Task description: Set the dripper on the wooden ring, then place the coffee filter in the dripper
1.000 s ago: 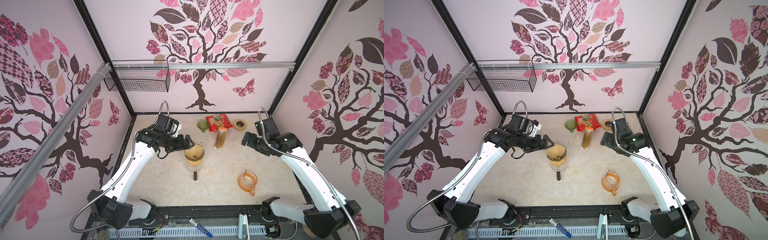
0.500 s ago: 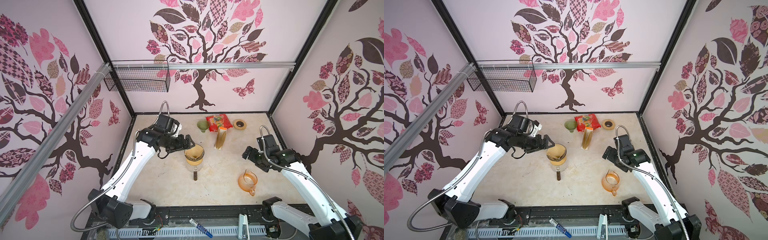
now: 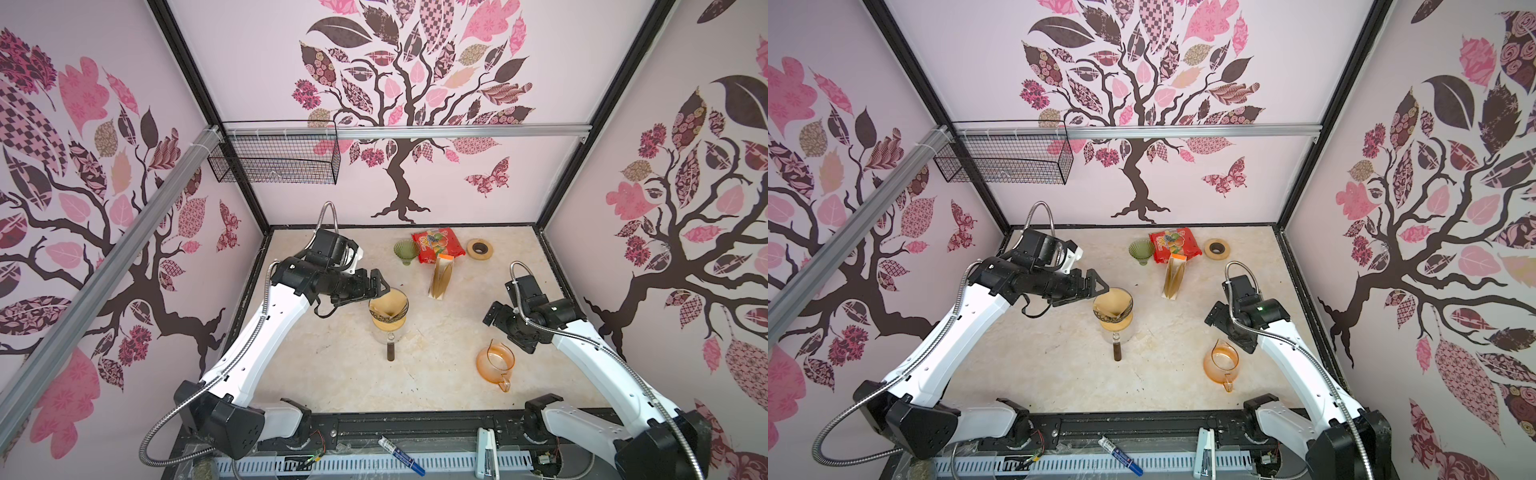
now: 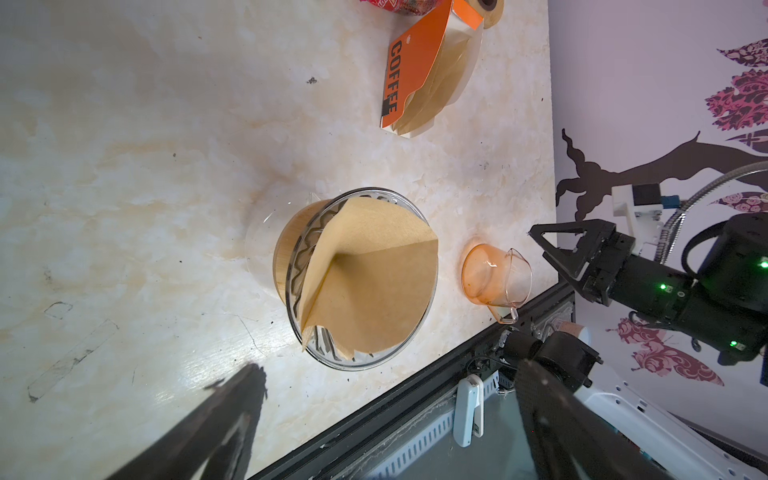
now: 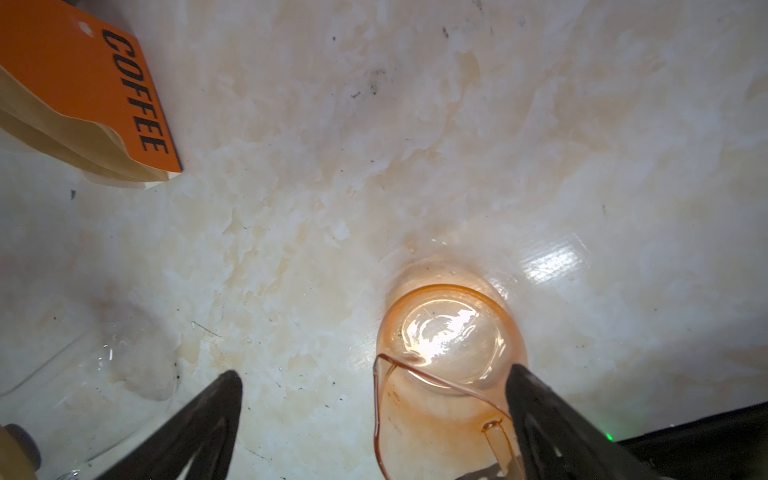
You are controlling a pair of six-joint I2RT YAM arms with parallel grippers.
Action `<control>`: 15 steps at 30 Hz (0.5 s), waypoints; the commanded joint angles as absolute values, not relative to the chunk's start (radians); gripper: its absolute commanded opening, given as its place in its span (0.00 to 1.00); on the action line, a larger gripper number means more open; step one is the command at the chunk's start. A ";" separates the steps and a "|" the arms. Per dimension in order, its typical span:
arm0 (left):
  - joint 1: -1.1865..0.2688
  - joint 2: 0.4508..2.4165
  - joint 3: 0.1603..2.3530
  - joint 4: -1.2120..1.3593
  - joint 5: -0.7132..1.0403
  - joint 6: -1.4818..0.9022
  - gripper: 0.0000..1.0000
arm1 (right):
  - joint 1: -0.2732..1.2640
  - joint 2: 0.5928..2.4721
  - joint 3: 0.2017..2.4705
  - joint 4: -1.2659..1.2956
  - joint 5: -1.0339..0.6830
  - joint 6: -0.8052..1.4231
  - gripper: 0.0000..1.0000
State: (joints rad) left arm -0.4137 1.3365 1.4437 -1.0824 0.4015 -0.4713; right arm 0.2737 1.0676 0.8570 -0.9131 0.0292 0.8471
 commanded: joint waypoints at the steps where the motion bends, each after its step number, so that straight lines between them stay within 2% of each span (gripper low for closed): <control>1: -0.409 1.313 1.448 -1.067 0.395 -0.466 0.97 | 0.277 1.041 0.827 -0.961 0.018 0.883 1.00; 15: -0.405 1.304 1.419 -1.058 0.397 -0.469 0.97 | 0.298 0.989 0.738 -0.950 -0.083 0.904 1.00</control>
State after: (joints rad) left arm -0.4091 1.3216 1.4414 -1.0786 0.4015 -0.4717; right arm 0.2806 0.9989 0.7376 -0.9394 -0.0574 0.8795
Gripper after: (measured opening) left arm 0.972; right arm 0.998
